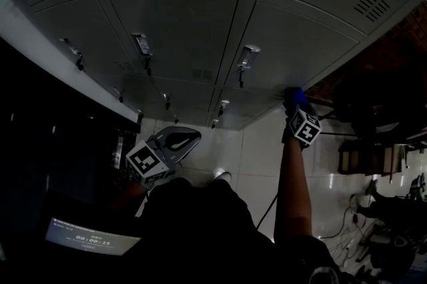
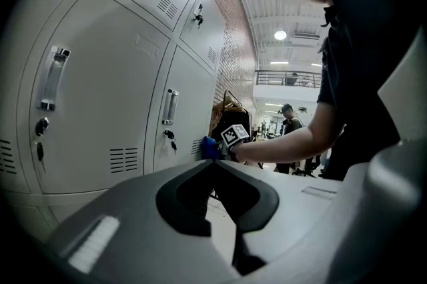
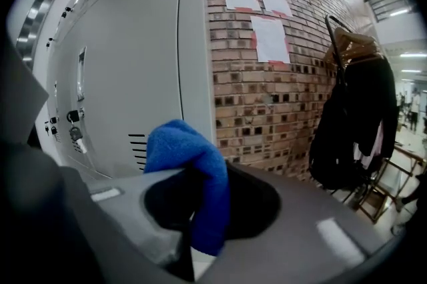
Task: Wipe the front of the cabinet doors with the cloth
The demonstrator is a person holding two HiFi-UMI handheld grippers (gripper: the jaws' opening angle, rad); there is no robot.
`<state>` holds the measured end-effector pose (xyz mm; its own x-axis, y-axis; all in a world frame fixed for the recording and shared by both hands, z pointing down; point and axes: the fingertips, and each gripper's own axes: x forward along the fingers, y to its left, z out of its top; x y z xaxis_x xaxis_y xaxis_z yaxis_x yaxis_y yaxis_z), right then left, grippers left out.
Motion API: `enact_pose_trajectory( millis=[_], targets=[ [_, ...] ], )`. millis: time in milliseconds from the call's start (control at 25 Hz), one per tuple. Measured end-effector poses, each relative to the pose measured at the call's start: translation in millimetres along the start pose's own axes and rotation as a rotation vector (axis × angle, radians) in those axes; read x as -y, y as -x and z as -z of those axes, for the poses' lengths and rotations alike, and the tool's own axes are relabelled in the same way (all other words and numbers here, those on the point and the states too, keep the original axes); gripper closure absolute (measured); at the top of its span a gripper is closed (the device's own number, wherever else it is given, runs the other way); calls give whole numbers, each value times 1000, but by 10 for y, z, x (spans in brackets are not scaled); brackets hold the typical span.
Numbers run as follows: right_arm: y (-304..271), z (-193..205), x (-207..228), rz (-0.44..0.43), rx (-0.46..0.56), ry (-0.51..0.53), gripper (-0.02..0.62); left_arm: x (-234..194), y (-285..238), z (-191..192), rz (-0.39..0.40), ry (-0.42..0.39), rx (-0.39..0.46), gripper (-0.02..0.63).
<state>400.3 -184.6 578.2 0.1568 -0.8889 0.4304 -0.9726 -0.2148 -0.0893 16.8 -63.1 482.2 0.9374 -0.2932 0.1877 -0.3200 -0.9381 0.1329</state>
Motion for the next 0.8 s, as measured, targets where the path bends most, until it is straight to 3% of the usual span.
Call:
enact_pose_trajectory(
  millis=[160, 360, 600, 800],
  targets=[
    [80, -5, -41, -20, 16, -7, 526, 12, -13, 5, 4, 17, 10, 609],
    [378, -96, -435, -134, 58, 6, 526, 5, -36, -2, 13, 8, 9, 609],
    [902, -278, -1340, -378, 113, 78, 526, -44, -43, -74, 19, -10, 23, 609],
    [1412, -293, -2101, -584, 158, 204, 526, -115, -6, -194, 11, -12, 49, 609]
  ],
)
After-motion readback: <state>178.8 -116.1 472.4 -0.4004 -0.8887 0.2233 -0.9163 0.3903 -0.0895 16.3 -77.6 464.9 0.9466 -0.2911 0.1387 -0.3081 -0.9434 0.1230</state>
